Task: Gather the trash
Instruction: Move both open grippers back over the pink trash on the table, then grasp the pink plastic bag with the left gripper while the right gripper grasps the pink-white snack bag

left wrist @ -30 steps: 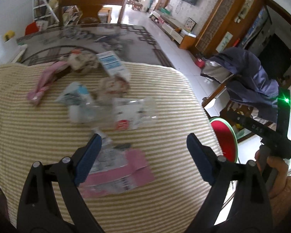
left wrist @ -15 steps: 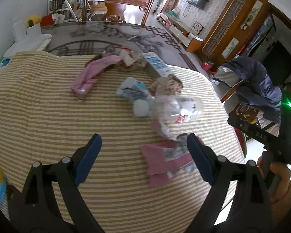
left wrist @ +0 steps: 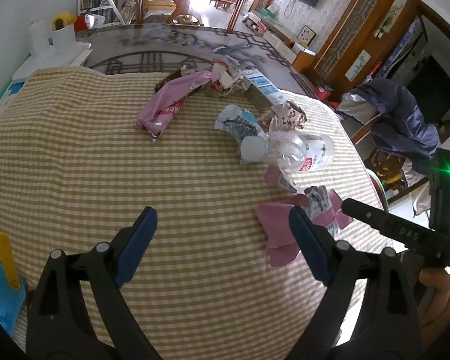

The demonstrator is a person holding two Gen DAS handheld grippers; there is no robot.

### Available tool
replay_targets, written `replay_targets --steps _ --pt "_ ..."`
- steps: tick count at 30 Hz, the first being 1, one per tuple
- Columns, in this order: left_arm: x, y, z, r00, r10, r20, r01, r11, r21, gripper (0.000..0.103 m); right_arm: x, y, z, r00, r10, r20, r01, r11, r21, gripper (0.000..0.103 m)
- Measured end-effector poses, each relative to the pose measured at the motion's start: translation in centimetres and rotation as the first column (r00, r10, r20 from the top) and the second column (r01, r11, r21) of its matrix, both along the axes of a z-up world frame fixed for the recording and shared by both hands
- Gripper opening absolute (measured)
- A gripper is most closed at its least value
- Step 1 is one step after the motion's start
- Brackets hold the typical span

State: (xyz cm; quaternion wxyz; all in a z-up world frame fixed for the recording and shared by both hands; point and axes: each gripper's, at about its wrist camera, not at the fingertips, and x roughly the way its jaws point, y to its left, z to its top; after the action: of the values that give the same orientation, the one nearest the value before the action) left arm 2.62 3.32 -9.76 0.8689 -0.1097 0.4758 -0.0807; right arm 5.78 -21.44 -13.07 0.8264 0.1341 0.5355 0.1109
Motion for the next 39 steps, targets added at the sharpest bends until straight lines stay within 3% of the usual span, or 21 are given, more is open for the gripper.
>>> replay_targets --steps 6,16,26,27,31,32,34,36,39 --pt "-0.3 0.7 -0.2 1.000 0.015 -0.007 -0.015 1.000 -0.004 0.087 0.1 1.0 -0.6 0.998 0.049 -0.027 -0.048 0.998 0.048 0.090" --pt "-0.8 2.6 -0.3 0.997 0.075 -0.015 -0.075 0.997 -0.009 0.087 0.5 2.6 -1.2 0.994 0.094 -0.050 -0.089 0.992 0.088 0.090" --pt "-1.0 3.6 -0.2 0.995 0.098 -0.013 -0.098 0.995 -0.014 0.087 0.2 6.0 -2.0 0.973 0.216 -0.080 -0.209 0.974 0.088 0.094" --pt "-1.0 3.5 -0.2 0.995 0.098 -0.013 -0.098 0.995 -0.014 0.087 0.1 6.1 -2.1 0.972 0.221 -0.079 -0.215 0.973 0.084 0.091" --pt "-1.0 4.0 -0.3 0.994 0.105 -0.012 -0.105 0.994 -0.012 0.087 0.0 6.1 -2.6 0.969 0.223 -0.103 -0.210 0.970 0.124 0.055" --pt "-0.9 4.3 -0.4 0.994 0.109 -0.013 -0.109 0.994 -0.010 0.087 0.0 5.9 -2.7 0.970 0.219 -0.105 -0.204 0.969 0.139 0.051" --pt "-0.6 5.0 -0.5 0.993 0.119 -0.015 -0.119 0.993 -0.006 0.087 -0.1 5.7 -2.7 0.972 0.211 -0.107 -0.195 0.971 0.137 0.018" --pt "0.2 5.7 -0.5 0.992 0.129 -0.010 -0.129 0.992 0.014 0.087 -0.2 5.3 -2.7 0.973 0.201 -0.113 -0.183 0.971 0.153 0.012" --pt "2.5 6.5 -0.3 0.991 0.130 0.004 -0.130 0.990 0.046 0.087 -0.5 4.8 -2.6 0.975 0.192 -0.111 -0.173 0.972 0.160 0.012"
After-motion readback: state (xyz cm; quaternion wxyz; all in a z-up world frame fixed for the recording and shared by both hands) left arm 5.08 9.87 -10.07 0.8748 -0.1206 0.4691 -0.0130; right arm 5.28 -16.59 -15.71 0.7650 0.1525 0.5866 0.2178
